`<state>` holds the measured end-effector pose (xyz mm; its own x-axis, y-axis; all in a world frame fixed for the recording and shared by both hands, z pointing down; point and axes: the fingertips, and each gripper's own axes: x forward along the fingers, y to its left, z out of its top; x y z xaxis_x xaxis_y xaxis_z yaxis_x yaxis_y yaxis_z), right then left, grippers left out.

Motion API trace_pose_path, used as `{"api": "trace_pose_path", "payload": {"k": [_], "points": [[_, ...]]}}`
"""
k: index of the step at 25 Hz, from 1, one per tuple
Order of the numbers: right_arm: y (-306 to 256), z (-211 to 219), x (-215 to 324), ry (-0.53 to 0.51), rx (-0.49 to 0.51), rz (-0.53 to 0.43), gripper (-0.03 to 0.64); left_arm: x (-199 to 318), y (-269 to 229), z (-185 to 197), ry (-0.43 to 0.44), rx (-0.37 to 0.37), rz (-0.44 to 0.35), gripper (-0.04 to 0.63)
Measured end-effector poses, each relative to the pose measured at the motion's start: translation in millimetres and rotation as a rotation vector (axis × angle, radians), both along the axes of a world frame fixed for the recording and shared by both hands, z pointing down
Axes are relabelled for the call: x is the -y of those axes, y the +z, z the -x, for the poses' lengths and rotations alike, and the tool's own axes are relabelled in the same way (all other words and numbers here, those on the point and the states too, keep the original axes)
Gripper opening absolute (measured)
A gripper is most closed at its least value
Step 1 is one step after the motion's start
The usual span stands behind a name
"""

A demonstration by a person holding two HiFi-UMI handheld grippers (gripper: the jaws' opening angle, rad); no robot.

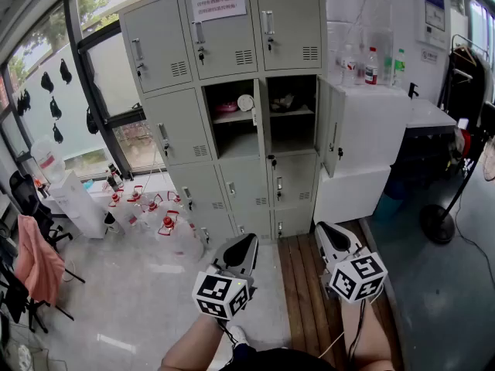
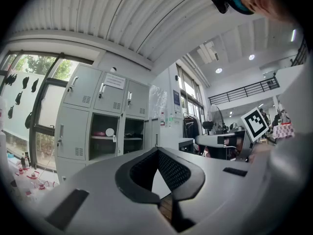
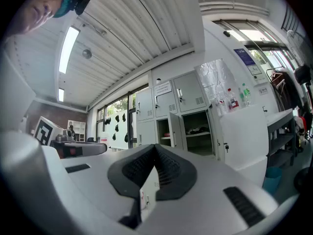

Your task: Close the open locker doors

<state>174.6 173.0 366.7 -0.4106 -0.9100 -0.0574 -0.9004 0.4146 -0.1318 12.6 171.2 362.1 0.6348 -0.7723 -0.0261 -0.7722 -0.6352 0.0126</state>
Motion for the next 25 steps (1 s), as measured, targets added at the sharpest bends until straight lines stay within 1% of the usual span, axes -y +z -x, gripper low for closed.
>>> {"api": "trace_pose_path", "payload": {"k": [8, 13, 14, 15, 16, 17, 18, 20, 25], "points": [[2, 5, 6, 0.000, -0.002, 0.006, 0.000, 6, 2, 6, -0.001, -0.006, 0.006, 0.014], [3, 12, 15, -0.002, 0.000, 0.002, 0.009, 18, 6, 12, 0.002, -0.017, 0.023, 0.015], [2, 14, 17, -0.005, 0.003, -0.003, 0.038, 21, 7, 12, 0.009, -0.020, 0.029, 0.076], [1, 16, 20, -0.011, 0.008, -0.007, 0.130, 25, 8, 13, 0.016, -0.021, 0.033, 0.214], [-1, 18, 22, -0.016, 0.018, -0.011, 0.231, 28, 9, 14, 0.019, -0.017, 0.034, 0.289], [-3, 21, 25, -0.019, 0.030, -0.015, 0.274, 32, 9, 17, 0.017, -0.011, 0.029, 0.318], [-4, 23, 28, -0.019, 0.041, -0.017, 0.286, 36, 8, 20, 0.015, -0.002, 0.023, 0.341], [-7, 26, 35, -0.011, 0.053, -0.018, 0.291, 43, 8, 25, 0.022, 0.009, 0.016, 0.354], [-11, 42, 58, 0.008, 0.051, -0.013, 0.291, 68, 4, 45, 0.042, -0.001, 0.017, 0.357]]}}
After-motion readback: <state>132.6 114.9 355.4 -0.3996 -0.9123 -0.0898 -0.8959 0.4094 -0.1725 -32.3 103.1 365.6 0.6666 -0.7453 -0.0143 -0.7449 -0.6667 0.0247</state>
